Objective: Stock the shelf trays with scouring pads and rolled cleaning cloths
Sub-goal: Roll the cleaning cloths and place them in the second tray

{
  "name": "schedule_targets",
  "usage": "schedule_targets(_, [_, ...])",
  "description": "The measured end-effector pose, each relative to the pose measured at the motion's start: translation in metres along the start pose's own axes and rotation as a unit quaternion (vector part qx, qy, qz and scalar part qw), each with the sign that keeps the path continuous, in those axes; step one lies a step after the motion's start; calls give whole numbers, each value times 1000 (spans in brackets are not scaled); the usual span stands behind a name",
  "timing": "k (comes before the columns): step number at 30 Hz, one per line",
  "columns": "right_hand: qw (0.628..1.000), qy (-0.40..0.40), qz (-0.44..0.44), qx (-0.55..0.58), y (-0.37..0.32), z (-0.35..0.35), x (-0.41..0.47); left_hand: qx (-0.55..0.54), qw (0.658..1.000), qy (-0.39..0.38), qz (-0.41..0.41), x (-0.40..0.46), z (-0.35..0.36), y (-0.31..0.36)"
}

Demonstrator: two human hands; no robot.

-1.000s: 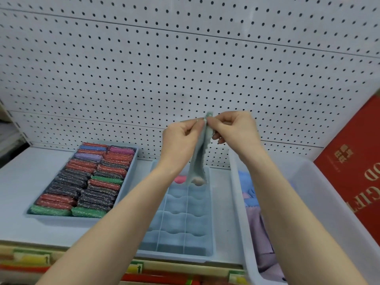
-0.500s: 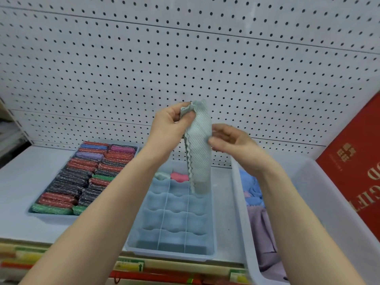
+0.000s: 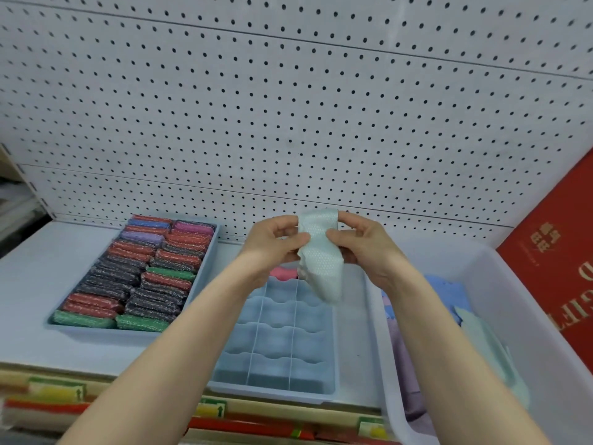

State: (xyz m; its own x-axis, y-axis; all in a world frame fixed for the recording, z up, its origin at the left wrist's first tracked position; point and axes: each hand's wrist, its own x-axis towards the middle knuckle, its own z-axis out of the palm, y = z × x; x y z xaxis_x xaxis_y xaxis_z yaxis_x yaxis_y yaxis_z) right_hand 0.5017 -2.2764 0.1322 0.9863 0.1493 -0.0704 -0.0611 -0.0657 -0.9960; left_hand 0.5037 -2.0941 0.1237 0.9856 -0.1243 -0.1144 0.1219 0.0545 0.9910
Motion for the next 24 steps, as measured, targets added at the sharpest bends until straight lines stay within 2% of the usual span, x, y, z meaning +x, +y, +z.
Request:
schedule_targets(5, [990, 10, -143, -14, -22, 1, 0, -19, 993, 22, 118, 2, 2, 20])
schedule_targets(7, [988, -7, -153, -3, -27, 2, -2, -33, 987, 25, 153, 1, 1, 26])
schedule_targets(11, [991, -31, -86, 95, -24, 3, -9, -41, 983, 25, 177, 3, -8, 24])
schedule_targets(14, [996, -44, -47, 62, -13, 10, -12, -57, 985, 38, 160, 4, -13, 22])
schedule_targets(17, [997, -18, -42, 56, -9, 20, -11, -63, 990, 34, 123, 6, -19, 15])
schedule_targets(19, [997, 15, -28, 74, -9, 23, -9, 16, 990, 16, 140, 6, -29, 6])
schedule_targets(22, [991, 44, 21, 123, -7, 27, -3, 202, 955, -62, 208, -4, -34, -8])
schedule_targets(24, [983, 27, 48, 176, -8, 31, -1, 198, 952, -74, 221, -10, -29, -14])
